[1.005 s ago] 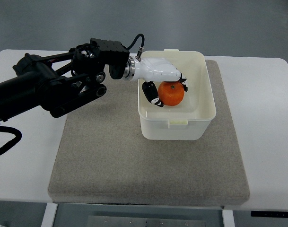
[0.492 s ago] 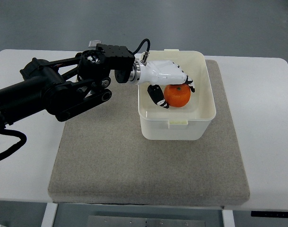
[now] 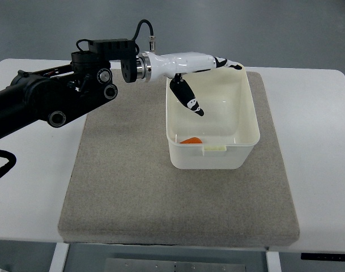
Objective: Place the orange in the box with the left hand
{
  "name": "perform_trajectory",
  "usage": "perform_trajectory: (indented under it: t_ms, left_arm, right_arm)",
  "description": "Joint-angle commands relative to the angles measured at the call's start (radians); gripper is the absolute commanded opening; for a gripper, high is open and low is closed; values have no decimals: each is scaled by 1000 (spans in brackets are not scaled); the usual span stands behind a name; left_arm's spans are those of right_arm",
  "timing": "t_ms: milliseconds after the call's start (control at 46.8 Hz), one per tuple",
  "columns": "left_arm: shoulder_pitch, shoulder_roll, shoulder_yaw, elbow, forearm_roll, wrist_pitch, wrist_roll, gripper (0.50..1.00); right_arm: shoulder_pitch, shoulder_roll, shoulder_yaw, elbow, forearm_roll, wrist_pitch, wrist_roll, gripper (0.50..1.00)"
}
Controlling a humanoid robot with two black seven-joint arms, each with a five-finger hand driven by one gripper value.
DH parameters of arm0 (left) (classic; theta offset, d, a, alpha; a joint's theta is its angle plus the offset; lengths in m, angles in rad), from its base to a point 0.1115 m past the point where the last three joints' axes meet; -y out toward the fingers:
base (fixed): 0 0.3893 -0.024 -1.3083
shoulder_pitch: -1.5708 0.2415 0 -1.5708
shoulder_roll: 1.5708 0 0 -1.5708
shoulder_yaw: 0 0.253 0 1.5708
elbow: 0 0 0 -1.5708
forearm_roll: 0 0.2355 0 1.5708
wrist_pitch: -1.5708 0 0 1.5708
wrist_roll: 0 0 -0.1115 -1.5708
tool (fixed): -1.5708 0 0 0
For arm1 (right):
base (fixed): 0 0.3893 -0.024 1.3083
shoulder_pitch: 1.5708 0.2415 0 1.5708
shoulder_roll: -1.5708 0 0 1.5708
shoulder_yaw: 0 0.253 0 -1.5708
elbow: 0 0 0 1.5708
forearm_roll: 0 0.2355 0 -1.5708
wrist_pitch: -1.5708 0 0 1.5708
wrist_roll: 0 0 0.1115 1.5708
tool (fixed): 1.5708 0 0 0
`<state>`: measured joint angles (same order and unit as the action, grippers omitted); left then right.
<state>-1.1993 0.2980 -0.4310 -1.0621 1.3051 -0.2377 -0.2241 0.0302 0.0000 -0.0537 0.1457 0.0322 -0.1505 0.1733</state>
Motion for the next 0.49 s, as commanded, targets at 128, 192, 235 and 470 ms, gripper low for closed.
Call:
perform_trajectory:
  t_ms: [128,192,235,470]
  left_arm:
    - [12,38,-81,16,-125,2,0,996]
    - [17,61,-98,24,-170,2,-1,996]
    - [29,78,-110,25,-207,2,-1,996]
    - [147,122,-236,48,-435,0,-1,996]
  right_arm:
    - [0,0,0,0,0,0,0,926]
    - [0,0,0,0,0,-1,0,926]
    - [0,0,0,0,0,-1,0,926]
    - [0,0,0,0,0,-1,0,926]
